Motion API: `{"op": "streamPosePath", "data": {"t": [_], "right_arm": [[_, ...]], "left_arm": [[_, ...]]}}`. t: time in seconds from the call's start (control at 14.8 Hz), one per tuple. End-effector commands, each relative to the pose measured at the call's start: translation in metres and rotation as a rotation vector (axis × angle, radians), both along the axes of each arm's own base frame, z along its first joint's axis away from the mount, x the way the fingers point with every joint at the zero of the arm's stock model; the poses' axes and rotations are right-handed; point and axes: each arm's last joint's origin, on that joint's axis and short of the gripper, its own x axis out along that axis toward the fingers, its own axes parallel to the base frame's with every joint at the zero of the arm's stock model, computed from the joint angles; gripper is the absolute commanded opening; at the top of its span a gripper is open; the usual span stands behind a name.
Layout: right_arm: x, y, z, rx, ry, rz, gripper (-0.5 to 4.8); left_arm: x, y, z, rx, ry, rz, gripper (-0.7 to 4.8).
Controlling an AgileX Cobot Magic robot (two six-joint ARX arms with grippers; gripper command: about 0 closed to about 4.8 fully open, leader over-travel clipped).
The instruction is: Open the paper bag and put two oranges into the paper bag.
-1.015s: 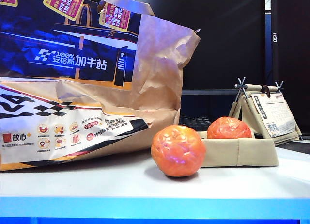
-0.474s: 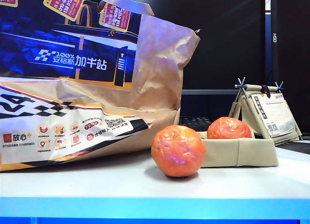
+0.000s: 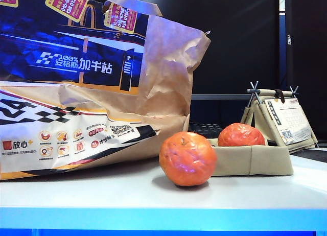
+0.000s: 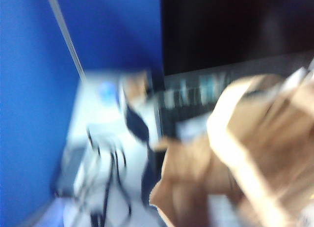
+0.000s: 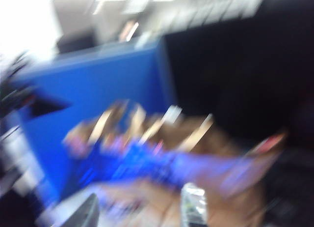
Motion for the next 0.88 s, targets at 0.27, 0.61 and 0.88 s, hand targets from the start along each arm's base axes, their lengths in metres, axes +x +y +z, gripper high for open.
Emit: {"op": "streamPosePath", "data": {"t": [0.27, 0.61, 0.88], "right_arm": [[0.050, 0.025, -0.046, -0.097, 0.484, 0.130, 2.58], [0.078, 0.113, -0.082, -0.313, 0.537, 0.140, 2.57], [0.100, 0.145, -0.122, -0.464, 0.618, -0.040, 2.82]], "left_arm": [[0.058, 0.001, -0.061, 0.075, 0.506, -0.010, 4.08], [0.070, 0.001, -0.063, 0.070, 0.477, -0.011, 3.79], [0.069, 0.001, -0.064, 0.069, 0.492, -0.011, 1.00]]}}
